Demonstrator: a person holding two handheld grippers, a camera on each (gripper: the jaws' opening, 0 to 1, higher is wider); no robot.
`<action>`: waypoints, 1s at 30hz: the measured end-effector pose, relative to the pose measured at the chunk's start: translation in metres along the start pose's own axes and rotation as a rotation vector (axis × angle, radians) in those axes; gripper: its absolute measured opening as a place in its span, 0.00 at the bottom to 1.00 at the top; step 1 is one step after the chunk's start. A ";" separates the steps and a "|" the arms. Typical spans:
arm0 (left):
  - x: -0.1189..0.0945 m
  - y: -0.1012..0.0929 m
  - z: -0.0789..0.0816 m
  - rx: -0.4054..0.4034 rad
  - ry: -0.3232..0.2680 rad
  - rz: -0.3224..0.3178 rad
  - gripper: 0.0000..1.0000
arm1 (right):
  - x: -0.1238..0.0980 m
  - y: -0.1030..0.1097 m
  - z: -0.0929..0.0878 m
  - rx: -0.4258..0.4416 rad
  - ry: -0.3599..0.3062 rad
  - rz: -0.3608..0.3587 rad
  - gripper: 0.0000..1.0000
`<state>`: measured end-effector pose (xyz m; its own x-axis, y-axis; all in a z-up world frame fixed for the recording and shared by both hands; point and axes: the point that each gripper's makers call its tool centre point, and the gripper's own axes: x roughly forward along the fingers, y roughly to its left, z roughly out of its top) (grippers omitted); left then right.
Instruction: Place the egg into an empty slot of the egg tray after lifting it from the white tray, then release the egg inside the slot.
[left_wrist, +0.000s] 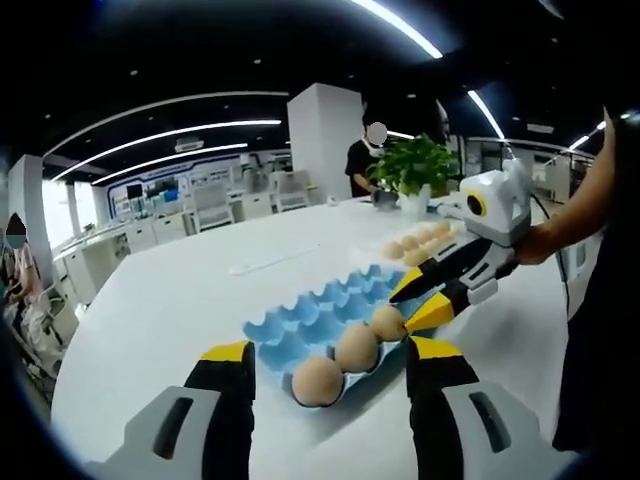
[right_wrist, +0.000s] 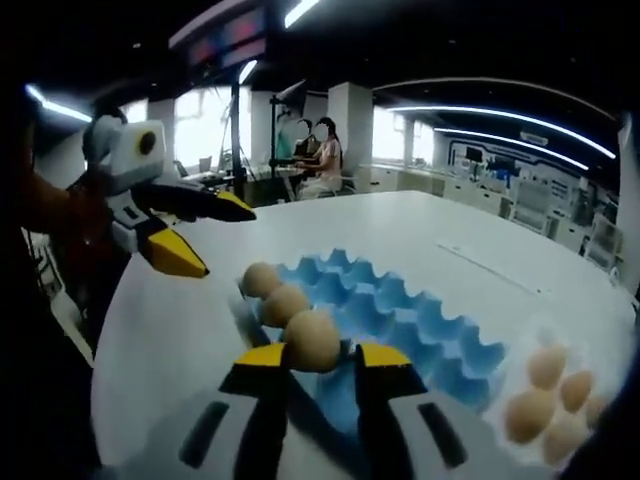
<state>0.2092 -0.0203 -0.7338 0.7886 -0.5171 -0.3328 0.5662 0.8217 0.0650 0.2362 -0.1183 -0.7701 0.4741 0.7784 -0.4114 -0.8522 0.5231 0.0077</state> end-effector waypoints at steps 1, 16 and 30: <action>0.000 0.000 0.000 0.000 0.003 0.000 0.62 | 0.000 0.001 0.000 -0.009 0.004 0.004 0.27; 0.005 -0.005 0.012 -0.009 -0.027 0.013 0.62 | -0.061 -0.038 -0.017 -0.003 -0.008 -0.141 0.26; 0.006 -0.013 0.021 -0.005 -0.027 0.010 0.61 | -0.185 -0.153 -0.062 0.110 0.030 -0.594 0.27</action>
<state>0.2115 -0.0389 -0.7173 0.8005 -0.5148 -0.3070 0.5569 0.8281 0.0636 0.2649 -0.3641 -0.7515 0.8539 0.3332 -0.3998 -0.4154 0.8991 -0.1379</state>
